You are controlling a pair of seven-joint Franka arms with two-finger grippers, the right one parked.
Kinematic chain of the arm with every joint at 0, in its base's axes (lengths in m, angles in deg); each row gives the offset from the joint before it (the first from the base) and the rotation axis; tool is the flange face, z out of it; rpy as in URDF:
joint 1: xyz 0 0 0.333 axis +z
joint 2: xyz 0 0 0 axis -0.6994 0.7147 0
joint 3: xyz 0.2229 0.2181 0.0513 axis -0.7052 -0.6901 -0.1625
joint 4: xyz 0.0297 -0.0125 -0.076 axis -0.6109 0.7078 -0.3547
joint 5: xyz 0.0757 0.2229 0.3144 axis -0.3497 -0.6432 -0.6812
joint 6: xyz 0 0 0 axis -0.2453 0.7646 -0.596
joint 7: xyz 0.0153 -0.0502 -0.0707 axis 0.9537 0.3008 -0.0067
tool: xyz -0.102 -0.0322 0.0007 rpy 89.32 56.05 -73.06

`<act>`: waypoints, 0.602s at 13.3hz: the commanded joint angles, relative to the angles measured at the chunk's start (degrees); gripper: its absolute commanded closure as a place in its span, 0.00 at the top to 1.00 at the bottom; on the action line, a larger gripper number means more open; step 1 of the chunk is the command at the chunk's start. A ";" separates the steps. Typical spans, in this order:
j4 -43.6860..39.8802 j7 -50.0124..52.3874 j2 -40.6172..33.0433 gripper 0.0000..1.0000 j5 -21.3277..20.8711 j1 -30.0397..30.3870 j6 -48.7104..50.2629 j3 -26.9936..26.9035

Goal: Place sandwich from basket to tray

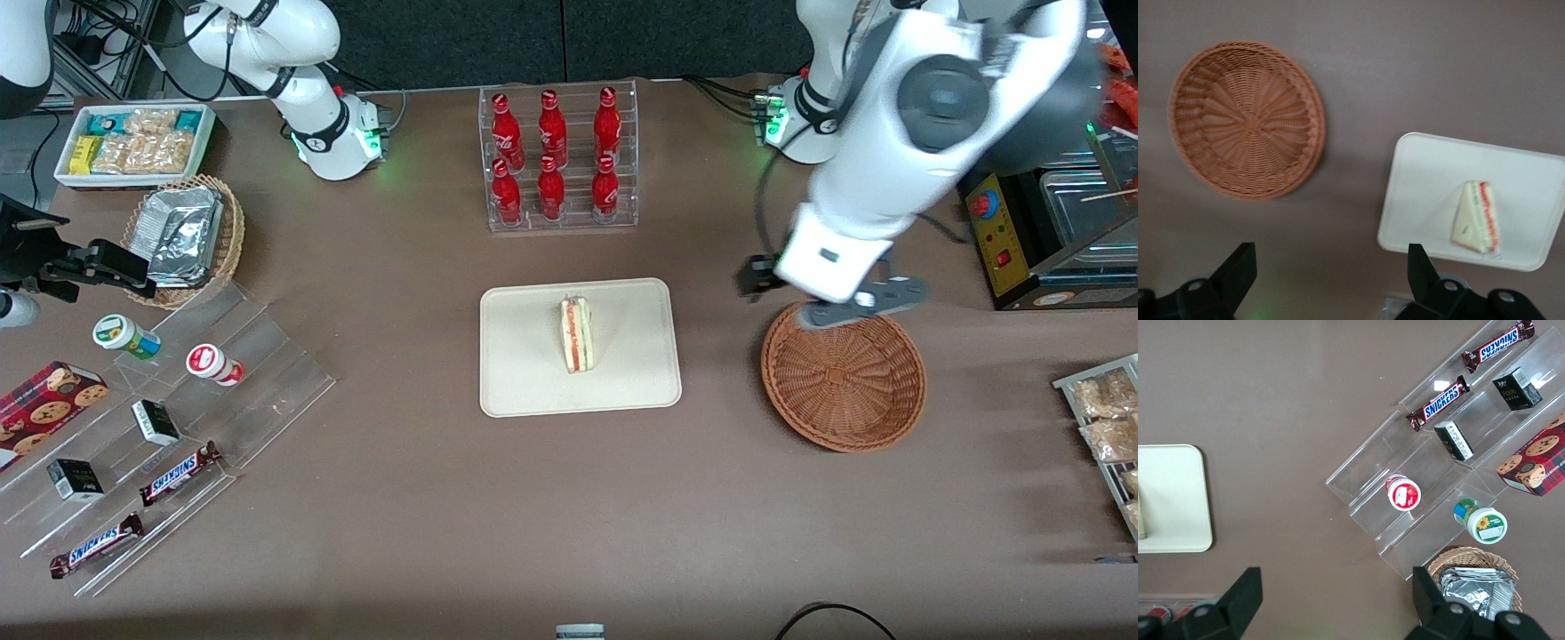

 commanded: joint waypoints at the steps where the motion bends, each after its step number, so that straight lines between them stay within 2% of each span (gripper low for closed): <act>1: 1.32 -9.44 -2.95 1.00 1.32 6.32 2.93 0.75; 8: 1.76 -28.51 -6.47 1.00 0.97 15.55 9.61 -0.13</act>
